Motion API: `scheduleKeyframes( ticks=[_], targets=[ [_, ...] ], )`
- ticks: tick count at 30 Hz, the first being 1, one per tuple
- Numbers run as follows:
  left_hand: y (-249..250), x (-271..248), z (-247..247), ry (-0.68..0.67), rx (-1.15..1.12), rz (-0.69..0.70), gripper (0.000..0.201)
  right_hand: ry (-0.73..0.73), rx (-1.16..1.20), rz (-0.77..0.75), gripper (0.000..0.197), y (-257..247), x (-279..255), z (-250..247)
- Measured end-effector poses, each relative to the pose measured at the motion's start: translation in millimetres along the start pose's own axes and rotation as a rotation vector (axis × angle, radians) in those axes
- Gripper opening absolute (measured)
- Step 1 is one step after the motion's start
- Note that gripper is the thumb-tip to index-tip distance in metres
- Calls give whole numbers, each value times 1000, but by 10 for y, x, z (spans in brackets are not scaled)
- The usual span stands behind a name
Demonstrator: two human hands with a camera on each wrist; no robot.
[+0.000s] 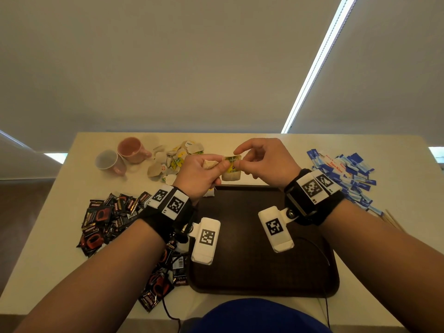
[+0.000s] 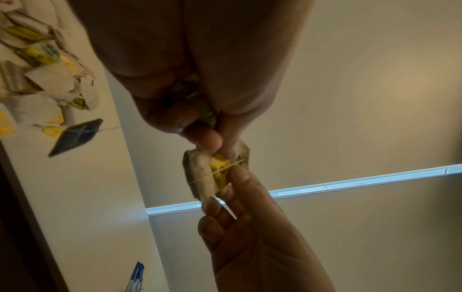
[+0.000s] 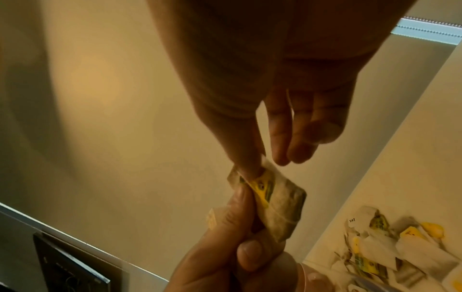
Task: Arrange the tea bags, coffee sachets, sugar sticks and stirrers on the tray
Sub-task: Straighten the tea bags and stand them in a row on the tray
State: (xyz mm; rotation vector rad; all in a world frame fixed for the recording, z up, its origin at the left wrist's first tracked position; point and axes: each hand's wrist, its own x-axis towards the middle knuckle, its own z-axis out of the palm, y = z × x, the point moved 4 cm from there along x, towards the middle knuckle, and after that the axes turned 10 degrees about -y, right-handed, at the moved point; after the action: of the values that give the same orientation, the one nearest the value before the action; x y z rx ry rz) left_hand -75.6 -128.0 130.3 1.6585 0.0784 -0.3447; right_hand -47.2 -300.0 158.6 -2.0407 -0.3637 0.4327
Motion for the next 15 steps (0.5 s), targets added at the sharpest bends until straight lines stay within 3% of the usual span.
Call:
scheduleKeyframes(
  ticks=[7,15],
  targets=[
    [2,3,12,-36,18,-19,12,-61,-56,-63,11,-108,60,-61],
    [-7,22,12,-33,73,-8,15,-45,-52,2,15,-68,127,-5]
  ],
)
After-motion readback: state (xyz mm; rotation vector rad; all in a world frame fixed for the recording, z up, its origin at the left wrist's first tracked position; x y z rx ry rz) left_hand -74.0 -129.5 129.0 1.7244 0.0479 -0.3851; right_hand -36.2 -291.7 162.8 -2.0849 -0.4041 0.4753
